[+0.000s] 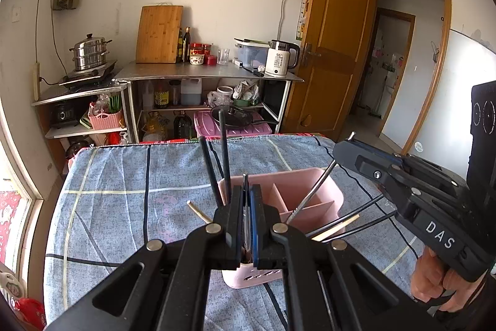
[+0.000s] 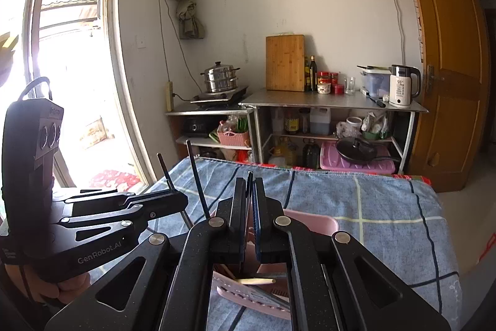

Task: Organize utensils
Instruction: 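Open both tools to release the chopsticks into the basket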

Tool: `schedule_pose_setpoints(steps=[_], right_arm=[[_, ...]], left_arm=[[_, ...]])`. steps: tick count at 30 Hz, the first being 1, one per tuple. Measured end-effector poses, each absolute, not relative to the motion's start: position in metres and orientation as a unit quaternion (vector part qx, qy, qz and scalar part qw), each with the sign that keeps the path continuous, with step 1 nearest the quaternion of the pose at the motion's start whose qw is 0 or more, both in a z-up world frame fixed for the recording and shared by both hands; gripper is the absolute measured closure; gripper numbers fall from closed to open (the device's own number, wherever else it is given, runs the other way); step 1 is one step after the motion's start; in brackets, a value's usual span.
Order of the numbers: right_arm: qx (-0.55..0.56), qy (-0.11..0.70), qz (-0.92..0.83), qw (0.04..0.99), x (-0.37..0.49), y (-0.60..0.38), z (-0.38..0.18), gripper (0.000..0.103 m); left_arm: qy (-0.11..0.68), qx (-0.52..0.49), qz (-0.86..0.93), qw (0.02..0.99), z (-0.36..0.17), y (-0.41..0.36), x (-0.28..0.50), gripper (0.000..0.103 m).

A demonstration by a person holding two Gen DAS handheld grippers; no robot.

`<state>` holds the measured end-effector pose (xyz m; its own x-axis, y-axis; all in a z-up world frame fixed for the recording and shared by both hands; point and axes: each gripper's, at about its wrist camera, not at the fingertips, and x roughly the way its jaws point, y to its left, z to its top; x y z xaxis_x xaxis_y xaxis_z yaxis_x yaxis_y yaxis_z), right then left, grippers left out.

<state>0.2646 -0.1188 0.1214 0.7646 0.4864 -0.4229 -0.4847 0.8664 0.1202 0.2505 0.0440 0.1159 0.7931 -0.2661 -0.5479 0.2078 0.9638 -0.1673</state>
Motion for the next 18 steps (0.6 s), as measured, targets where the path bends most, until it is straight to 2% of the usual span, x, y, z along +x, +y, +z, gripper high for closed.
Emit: schedule_pose_setpoints(steps=[14, 18], right_arm=[[-0.02, 0.275, 0.248, 0.929, 0.271, -0.119, 0.098, 0.099], [-0.018, 0.275, 0.247, 0.929, 0.269, -0.125, 0.099, 0.093]], left_arm=[[0.325, -0.044, -0.122, 0.937, 0.093, 0.041, 0.252, 0.098], [0.321, -0.043, -0.121, 0.939, 0.094, 0.042, 0.248, 0.097]])
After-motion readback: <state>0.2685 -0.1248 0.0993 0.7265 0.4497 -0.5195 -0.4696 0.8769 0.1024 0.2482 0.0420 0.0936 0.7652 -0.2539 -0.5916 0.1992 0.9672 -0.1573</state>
